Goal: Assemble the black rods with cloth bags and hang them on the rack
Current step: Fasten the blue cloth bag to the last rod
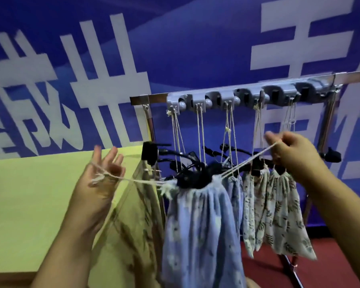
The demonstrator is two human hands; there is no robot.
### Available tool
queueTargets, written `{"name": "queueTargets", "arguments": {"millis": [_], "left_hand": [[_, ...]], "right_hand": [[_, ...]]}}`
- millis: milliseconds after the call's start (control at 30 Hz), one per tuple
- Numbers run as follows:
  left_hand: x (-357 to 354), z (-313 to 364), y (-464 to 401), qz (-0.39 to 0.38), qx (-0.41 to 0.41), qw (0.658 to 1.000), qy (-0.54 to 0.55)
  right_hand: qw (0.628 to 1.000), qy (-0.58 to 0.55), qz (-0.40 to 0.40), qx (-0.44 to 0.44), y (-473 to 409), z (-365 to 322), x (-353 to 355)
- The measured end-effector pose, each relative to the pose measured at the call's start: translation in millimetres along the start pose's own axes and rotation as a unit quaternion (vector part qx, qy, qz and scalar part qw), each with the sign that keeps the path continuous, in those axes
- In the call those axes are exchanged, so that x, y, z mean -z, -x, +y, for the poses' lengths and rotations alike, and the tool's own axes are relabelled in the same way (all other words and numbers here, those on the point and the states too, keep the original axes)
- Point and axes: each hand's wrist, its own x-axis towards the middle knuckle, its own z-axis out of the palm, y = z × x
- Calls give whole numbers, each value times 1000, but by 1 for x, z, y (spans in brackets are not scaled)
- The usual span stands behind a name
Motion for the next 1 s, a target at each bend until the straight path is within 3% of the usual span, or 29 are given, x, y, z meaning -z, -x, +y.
{"name": "queueTargets", "arguments": {"millis": [100,233,333,400,467,533,667,767,933,1000], "left_hand": [[31,-9,-2,161,-5,980,114],[27,-17,4,195,30,975,105],[12,-4,3,174,14,980,90],[3,15,-3,157,-9,984,84],[-18,40,-6,64,-16,996,58],[-51,62,-8,-66,-13,998,-10],[-123,93,-15,-249,12,962,-115],[-157,96,-15,-365,57,916,-158],[-195,99,-21,-440,116,890,-40],[-211,93,-19,-471,118,874,-26]], "right_hand": [[968,-154,26,-195,2,27,15],[899,-317,-37,-299,12,18,11],[890,-379,-85,-238,17,-7,9],[902,-357,-174,-170,22,-32,3],[926,-264,-255,-92,29,-62,-5],[956,-99,-278,10,34,-92,-20],[958,68,-241,142,34,-131,-48],[951,153,-158,219,32,-150,-46],[955,138,-34,261,17,-144,5],[973,71,-102,194,19,-128,23]]}}
